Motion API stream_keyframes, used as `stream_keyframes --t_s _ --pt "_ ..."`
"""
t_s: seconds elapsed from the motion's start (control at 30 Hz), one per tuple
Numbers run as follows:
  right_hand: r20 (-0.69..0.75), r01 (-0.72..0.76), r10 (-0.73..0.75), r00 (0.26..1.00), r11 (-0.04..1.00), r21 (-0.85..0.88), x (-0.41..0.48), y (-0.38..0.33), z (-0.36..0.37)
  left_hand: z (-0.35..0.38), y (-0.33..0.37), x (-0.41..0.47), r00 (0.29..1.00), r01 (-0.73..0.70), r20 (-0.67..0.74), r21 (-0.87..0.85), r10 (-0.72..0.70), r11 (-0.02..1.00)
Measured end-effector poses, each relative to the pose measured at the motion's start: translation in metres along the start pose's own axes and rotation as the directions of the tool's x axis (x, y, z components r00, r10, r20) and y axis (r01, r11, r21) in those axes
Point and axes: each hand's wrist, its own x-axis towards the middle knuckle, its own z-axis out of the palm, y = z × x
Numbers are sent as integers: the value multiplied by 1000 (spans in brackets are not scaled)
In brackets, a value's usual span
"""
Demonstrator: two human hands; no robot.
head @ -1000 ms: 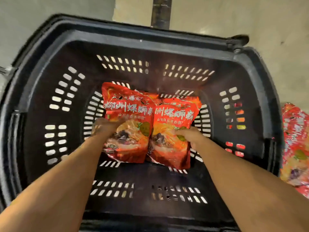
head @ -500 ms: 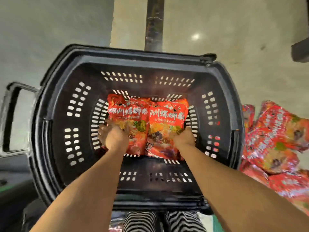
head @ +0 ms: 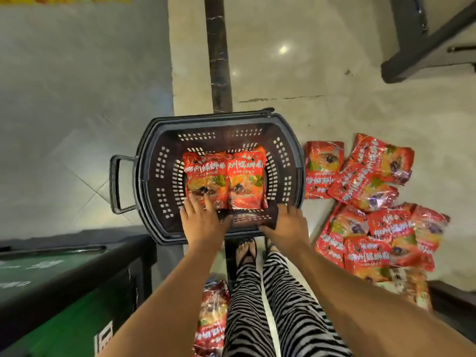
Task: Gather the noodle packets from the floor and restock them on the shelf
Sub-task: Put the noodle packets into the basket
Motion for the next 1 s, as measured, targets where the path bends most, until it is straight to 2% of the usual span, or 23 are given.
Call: stream_keyframes --t_s 0.17,0.4,0.53,0.63,0.73,1.0 --pt "30 -53 54 998 998 -21 -53 39 -2 -12 45 -52 986 -159 52 60 156 985" --pt "73 -283 274 959 934 216 -100 142 3 2 147 -101 930 -354 184 211 319 911" --pt "71 -385 386 920 852 355 -122 220 16 24 218 -128 897 -438 200 292 393 850" --pt "83 -439 444 892 809 391 -138 288 28 51 274 -147 874 -486 210 365 439 794" --pt "126 -493 489 863 764 416 -156 359 44 83 325 -167 866 -499 219 396 449 771" --pt "179 -564 559 809 655 503 -162 511 108 177 411 -164 912 -404 220 324 347 855"
